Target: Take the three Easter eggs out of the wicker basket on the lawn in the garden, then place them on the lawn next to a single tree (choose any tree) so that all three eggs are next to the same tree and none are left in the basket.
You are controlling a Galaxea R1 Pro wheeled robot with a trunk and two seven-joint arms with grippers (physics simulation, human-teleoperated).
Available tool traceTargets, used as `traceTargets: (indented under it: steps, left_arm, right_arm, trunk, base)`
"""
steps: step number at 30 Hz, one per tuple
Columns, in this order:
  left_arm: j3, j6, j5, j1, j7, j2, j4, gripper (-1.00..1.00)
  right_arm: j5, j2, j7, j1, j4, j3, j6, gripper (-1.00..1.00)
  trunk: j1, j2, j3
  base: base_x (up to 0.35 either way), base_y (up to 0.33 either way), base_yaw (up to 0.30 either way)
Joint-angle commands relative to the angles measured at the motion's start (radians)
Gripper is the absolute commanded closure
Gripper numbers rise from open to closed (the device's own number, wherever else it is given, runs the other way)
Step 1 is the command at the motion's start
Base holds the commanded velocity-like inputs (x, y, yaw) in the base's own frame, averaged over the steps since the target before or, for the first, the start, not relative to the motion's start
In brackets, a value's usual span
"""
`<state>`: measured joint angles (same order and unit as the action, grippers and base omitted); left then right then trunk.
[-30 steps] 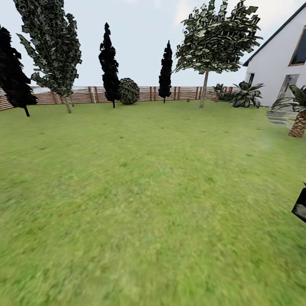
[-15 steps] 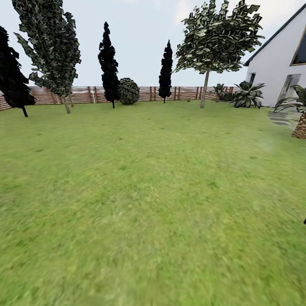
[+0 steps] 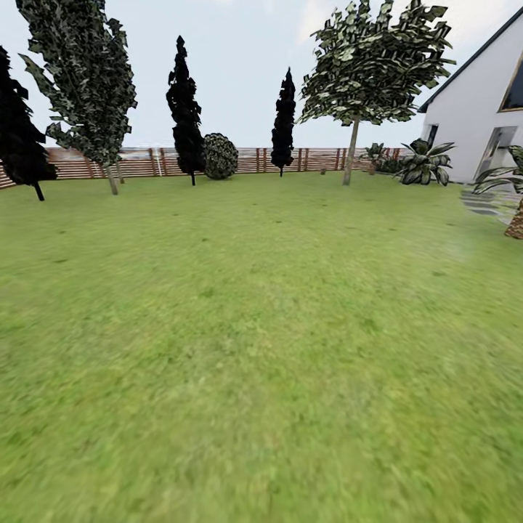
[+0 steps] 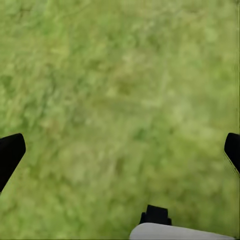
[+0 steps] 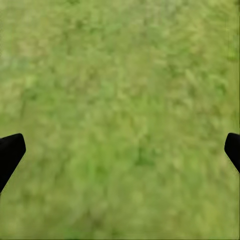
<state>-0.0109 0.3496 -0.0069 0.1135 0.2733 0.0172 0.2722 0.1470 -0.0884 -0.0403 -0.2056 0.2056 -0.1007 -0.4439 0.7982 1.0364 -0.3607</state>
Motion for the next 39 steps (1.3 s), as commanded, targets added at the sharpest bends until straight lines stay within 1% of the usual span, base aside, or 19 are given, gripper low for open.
traceTargets:
  steps: [1,26,39]
  left_arm:
    - [-0.001,0.003,-0.001,0.001,0.003,0.001,-0.001,-1.00]
    - [0.000,0.004,-0.001,0.001,0.003,0.002,-0.001,-1.00]
    - [0.000,0.005,-0.001,0.001,0.003,0.003,-0.014,-1.00]
  right_arm:
    - [0.008,-0.001,-0.004,0.000,0.000,-0.009,-0.003,-1.00]
    - [0.008,-0.001,-0.004,0.000,0.000,-0.007,-0.003,-1.00]
    - [0.008,-0.001,-0.004,0.000,0.000,-0.007,-0.003,-1.00]
  trunk:
    - [0.001,0.001,-0.001]
    - [0.001,0.001,-0.001]
    - [0.001,0.001,-0.001]
  base:
    - [0.333,0.000,0.000]
    - [0.333,0.000,0.000]
    - [0.333,0.000,0.000]
